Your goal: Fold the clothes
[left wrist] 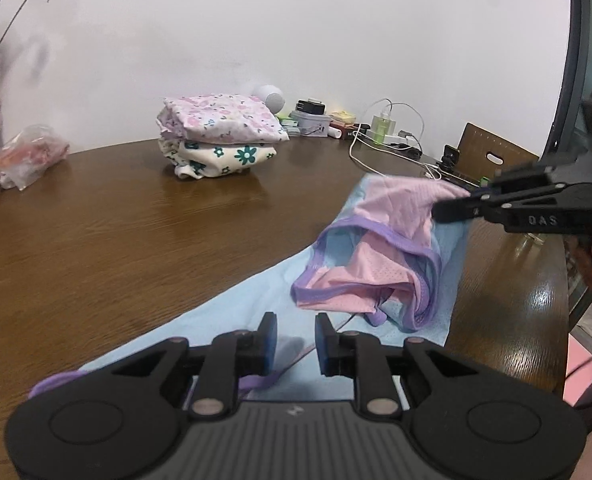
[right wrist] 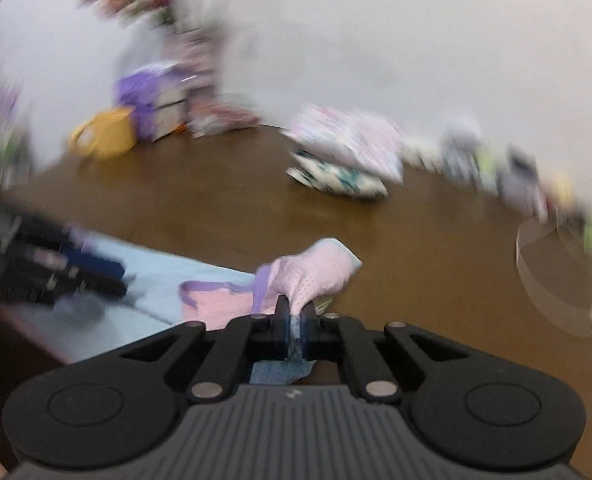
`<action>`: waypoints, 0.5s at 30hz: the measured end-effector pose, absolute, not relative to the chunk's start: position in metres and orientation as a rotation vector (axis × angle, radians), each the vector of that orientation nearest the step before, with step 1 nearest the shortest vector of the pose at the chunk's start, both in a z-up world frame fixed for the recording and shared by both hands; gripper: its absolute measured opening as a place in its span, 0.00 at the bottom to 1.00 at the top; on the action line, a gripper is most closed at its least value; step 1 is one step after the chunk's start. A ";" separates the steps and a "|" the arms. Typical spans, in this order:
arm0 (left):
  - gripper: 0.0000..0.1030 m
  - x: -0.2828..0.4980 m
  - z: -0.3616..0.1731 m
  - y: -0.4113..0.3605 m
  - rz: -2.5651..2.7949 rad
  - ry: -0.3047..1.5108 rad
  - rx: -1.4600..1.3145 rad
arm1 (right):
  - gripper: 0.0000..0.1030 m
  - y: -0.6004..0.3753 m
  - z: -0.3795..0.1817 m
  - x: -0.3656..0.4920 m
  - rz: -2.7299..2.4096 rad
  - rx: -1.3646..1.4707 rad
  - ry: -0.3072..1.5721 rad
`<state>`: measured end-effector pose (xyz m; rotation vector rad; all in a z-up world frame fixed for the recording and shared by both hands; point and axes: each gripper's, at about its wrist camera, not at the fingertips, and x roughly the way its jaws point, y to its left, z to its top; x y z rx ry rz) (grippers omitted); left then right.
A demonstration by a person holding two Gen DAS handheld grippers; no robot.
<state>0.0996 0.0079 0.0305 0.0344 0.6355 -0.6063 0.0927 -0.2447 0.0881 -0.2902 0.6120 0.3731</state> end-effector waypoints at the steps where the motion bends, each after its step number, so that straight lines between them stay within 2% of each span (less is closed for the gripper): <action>1: 0.18 0.098 0.030 0.009 -0.603 0.636 0.034 | 0.04 -0.233 0.090 0.089 0.392 -0.364 0.593; 7: 0.18 0.096 0.025 0.018 -0.569 0.663 0.028 | 0.04 -0.172 0.081 0.076 0.616 -0.575 0.578; 15: 0.19 0.096 0.021 0.026 -0.546 0.677 0.013 | 0.05 -0.149 0.055 0.079 0.737 -0.589 0.663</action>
